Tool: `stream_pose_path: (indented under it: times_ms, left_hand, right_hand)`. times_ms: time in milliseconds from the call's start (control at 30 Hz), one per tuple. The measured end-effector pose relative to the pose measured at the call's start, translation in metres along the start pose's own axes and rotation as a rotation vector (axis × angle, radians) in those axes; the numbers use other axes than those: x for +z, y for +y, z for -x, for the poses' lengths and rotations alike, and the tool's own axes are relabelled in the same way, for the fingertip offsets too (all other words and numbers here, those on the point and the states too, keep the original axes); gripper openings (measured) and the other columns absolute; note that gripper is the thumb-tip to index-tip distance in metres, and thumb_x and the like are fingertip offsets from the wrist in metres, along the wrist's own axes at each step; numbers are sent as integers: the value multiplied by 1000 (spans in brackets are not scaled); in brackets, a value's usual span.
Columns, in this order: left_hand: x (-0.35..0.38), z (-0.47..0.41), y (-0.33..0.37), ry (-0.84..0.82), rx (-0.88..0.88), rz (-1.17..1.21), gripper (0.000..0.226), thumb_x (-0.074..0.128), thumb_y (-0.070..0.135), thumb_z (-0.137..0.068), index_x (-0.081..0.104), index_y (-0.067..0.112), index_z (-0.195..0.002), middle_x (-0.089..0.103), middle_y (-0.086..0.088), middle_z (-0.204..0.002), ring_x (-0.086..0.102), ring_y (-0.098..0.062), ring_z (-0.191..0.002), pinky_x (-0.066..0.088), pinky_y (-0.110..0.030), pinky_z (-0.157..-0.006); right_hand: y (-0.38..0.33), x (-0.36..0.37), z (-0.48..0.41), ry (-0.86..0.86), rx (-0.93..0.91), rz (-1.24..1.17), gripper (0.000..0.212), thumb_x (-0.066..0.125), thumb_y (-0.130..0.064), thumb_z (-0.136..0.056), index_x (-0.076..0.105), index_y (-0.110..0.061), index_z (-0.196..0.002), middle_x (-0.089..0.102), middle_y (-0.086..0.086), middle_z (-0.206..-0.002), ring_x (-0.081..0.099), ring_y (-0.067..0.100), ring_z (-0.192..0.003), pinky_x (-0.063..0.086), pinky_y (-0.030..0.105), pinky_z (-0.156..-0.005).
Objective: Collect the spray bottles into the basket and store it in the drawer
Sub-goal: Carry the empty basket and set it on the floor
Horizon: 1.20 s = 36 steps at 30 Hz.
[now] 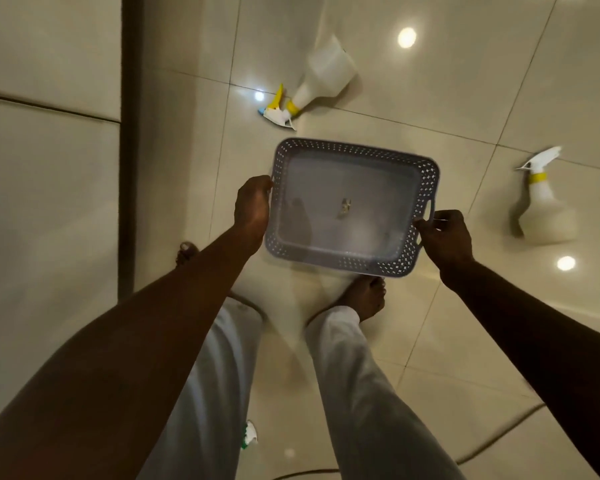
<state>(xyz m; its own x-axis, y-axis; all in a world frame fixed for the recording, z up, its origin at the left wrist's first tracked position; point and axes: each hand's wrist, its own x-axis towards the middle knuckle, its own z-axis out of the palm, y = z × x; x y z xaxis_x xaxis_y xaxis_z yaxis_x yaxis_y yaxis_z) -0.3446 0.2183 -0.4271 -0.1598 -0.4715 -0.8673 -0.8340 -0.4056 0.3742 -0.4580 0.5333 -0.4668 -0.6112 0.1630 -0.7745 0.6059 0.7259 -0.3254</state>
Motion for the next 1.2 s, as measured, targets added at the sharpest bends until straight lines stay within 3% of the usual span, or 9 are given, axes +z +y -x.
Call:
stream_pose_path:
  times_ms: [167,433,567,700,767,867,933,1067,1200]
  left_hand:
    - [12,-14,1,22,-1,-44,43,46,28,-96,71,-2,-115,71,-22,-122,69,-38,-115,55,-56,-104]
    - [16,-29,-1,14,31,-72,40,45,27,-99,73,2,-112,71,-17,-121,68,-37,-115,55,-55,-104]
    - [18,-31,0,109,104,-155,38,48,27,-104,67,5,-128,66,-15,-135,63,-26,-115,50,-37,-101]
    - [30,-28,10,297,390,-144,33,53,21,-105,61,12,-136,58,-9,-131,55,-11,-108,40,-4,-79]
    - [43,-29,29,234,443,-71,31,54,19,-104,63,11,-133,60,-9,-128,58,-11,-103,44,-3,-79]
    - [70,-35,69,87,271,247,19,55,15,-103,66,7,-117,67,-17,-110,63,-31,-97,53,-37,-89]
    - [89,-42,93,-17,95,539,15,53,15,-104,64,6,-108,61,-13,-92,58,-28,-83,50,-37,-78]
    - [112,-61,123,-129,-146,794,50,49,40,-106,56,4,-140,57,-13,-107,53,-25,-94,46,-33,-74]
    - [124,-75,136,-212,-243,1028,61,42,52,-106,47,8,-148,51,-14,-113,52,-28,-106,47,-42,-96]
  right_hand:
    - [6,2,-11,-13,7,9,52,76,-38,-94,54,-13,-133,65,0,-122,64,24,-104,55,40,-88]
    - [2,4,-20,-44,3,56,49,74,-40,-95,53,-14,-131,62,-1,-121,61,21,-103,45,25,-68]
    - [-8,4,-16,-11,6,127,56,73,-41,-96,50,-12,-139,61,9,-138,62,30,-117,56,46,-92]
    - [-41,5,-4,122,-362,328,61,69,-39,-98,46,-12,-147,50,13,-150,51,34,-137,48,50,-107]
    - [-75,10,-7,113,-577,368,59,67,-36,-98,46,-13,-148,48,12,-153,48,32,-141,47,49,-110]
    - [-139,25,-21,64,-798,390,60,62,-38,-100,46,-14,-152,39,9,-165,38,29,-152,40,42,-118]
    - [-182,37,-32,27,-922,421,61,59,-38,-102,45,-14,-155,34,7,-169,34,28,-155,36,35,-116]
    - [-254,63,-56,-85,-1103,618,64,53,-42,-104,40,-15,-161,27,8,-174,28,30,-159,33,36,-119]
    - [-298,91,-74,-204,-1122,876,65,47,-49,-107,35,-21,-164,24,7,-175,24,34,-160,34,52,-124]
